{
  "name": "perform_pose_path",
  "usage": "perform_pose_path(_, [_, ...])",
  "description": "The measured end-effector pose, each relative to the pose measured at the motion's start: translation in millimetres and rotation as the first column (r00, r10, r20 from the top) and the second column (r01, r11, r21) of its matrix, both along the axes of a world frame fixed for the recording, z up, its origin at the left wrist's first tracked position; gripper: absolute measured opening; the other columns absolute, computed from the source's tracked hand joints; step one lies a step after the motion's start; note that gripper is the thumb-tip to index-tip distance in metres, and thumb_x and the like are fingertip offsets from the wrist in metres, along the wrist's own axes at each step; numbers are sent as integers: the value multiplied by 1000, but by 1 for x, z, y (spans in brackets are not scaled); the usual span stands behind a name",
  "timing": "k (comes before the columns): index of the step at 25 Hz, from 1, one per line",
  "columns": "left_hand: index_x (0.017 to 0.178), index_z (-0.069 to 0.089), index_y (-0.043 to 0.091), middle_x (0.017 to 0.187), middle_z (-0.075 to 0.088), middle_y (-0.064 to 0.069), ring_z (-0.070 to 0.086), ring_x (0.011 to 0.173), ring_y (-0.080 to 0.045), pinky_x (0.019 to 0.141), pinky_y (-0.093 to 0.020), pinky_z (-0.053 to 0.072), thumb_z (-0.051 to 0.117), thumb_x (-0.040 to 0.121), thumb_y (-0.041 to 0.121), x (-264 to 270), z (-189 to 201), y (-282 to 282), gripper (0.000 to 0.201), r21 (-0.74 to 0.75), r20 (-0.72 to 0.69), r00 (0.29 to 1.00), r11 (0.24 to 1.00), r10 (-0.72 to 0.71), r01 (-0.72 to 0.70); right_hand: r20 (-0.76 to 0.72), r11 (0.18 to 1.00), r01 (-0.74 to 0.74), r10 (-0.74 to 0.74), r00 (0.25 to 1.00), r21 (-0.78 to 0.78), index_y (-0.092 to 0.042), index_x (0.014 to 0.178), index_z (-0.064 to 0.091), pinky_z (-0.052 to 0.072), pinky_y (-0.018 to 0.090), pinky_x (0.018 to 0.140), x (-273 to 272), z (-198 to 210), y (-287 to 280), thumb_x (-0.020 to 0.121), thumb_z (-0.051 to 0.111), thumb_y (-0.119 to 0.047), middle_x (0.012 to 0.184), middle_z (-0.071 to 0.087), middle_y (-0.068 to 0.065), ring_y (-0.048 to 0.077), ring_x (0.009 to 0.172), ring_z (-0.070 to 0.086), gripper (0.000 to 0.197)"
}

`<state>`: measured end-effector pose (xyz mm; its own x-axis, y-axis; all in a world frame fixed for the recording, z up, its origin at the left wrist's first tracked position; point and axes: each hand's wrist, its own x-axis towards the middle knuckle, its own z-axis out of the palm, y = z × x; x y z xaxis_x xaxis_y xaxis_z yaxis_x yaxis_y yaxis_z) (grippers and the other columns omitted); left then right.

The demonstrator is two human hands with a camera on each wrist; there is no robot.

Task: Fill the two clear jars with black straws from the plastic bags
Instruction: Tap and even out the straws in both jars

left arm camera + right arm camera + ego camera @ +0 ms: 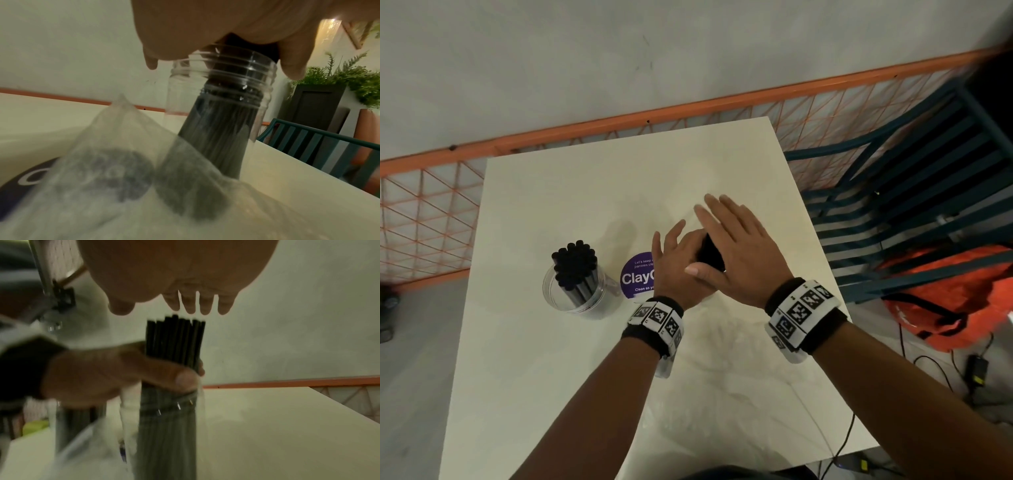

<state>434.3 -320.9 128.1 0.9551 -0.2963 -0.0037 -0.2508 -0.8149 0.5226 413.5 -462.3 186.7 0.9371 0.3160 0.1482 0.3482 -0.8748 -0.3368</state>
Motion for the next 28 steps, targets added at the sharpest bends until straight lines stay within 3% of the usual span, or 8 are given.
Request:
perform_pose_path(3, [122, 61, 18, 121, 71, 2, 37, 147, -28, 123, -59, 15, 62, 73, 45, -1, 2, -3, 55, -21, 26, 1000, 1000, 6, -5, -98, 994, 50, -41, 994, 99, -21, 136, 43, 56, 44, 83, -6, -16, 0, 91, 45, -61, 137, 46, 3, 25, 115, 51, 60])
perform_pose_path(7, [119, 64, 19, 112, 74, 6, 42, 144, -31, 120, -64, 18, 51, 75, 46, -1, 3, -7, 54, 4, 113, 993, 1000, 17, -18, -66, 959, 123, -110, 992, 255, -19, 131, 45, 56, 34, 75, -11, -20, -1, 93, 47, -54, 132, 46, 3, 20, 108, 55, 52])
perform_pose_path(9, [123, 63, 18, 112, 75, 5, 43, 144, -34, 118, -67, 19, 53, 73, 44, -2, -1, -6, 56, 18, 136, 991, 1000, 17, -20, -140, 960, 158, -128, 982, 231, -18, 138, 38, 57, 36, 76, -12, -21, 0, 93, 43, -57, 140, 43, 3, 21, 109, 58, 60])
perform_pose_path(12, [129, 60, 21, 132, 68, 3, 36, 147, -35, 118, -67, 16, 52, 73, 49, 0, -3, -3, 64, 21, 99, 994, 999, 38, -41, -105, 981, 155, -143, 984, 116, -19, 141, 37, 54, 39, 89, -9, -21, 1, 90, 43, -64, 141, 48, 3, 23, 118, 56, 68])
perform_pose_path(16, [135, 55, 24, 140, 63, 4, 32, 149, -32, 121, -66, 13, 38, 78, 55, 1, -4, 1, 67, 61, 60, 998, 998, 25, -29, 1, 994, 111, -111, 994, -22, -15, 147, 31, 28, 43, 117, -3, -18, 9, 89, 33, -71, 154, 35, 7, 25, 142, 33, 80])
perform_pose_path(20, [140, 49, 20, 142, 60, 0, 33, 149, -34, 120, -66, 14, 51, 77, 51, 0, -4, 1, 70, 65, 44, 999, 998, 23, -26, -43, 998, 59, -59, 997, 3, -14, 143, 39, 36, 45, 111, 3, -20, 13, 91, 41, -65, 146, 47, 7, 27, 138, 39, 72])
perform_pose_path(23, [139, 49, 16, 141, 60, -2, 34, 148, -35, 120, -66, 16, 55, 74, 54, -1, -3, 3, 76, 52, 56, 998, 998, 26, -29, -23, 998, 58, -58, 998, 20, -18, 144, 37, 36, 43, 112, 2, -15, 11, 89, 42, -66, 149, 44, 5, 25, 137, 39, 74])
perform_pose_path(28, [146, 40, 25, 147, 55, 7, 33, 149, -26, 122, -61, 16, 51, 49, 87, -3, 4, 8, 116, 23, 29, 999, 999, 39, -40, 77, 952, 170, -195, 978, 255, -18, 140, 42, 39, 34, 107, -17, -1, -13, 89, 48, -61, 144, 45, 5, 21, 131, 43, 67])
